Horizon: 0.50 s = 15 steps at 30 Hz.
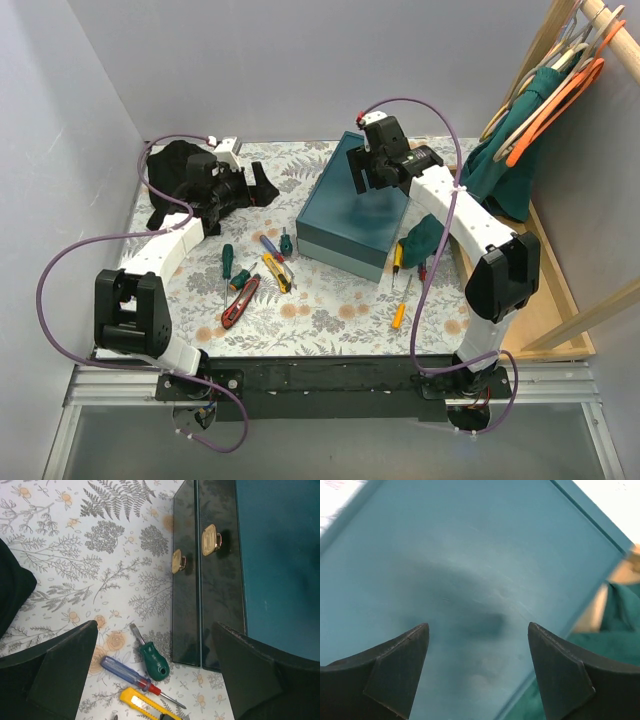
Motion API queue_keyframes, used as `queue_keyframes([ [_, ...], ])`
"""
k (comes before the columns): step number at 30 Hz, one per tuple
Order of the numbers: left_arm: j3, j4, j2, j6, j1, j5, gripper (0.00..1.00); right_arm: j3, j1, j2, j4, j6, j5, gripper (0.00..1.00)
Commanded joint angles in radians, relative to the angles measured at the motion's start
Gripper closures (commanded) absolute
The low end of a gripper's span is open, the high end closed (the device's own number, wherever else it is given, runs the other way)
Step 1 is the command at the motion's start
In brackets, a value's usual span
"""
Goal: Sort the tools into containers
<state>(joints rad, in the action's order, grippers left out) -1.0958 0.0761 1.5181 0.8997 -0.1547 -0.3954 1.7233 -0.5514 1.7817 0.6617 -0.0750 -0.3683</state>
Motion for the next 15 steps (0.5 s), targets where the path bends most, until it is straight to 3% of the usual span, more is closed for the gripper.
queue_keyframes([
  [1, 0.03, -0.01, -0.062, 0.008, -0.002, 0.021, 0.02, 0.104, -0.005, 0.012, -0.033, 0.052, 0.201, 0.12],
  [2, 0.025, -0.01, -0.056, 0.021, -0.002, 0.042, 0.02, 0.113, -0.005, 0.018, -0.015, 0.047, 0.212, 0.05],
  [5, -0.006, 0.016, -0.023, 0.045, -0.002, 0.108, 0.02, 0.095, -0.001, 0.013, 0.015, 0.003, 0.16, 0.04],
  [8, -0.029, 0.031, 0.01, 0.042, 0.0, 0.08, 0.05, 0.026, 0.001, -0.027, -0.004, 0.007, 0.099, 0.04],
  [15, -0.006, 0.03, 0.031, 0.038, 0.0, -0.036, 0.18, -0.02, 0.013, -0.045, 0.032, 0.001, -0.038, 0.13],
])
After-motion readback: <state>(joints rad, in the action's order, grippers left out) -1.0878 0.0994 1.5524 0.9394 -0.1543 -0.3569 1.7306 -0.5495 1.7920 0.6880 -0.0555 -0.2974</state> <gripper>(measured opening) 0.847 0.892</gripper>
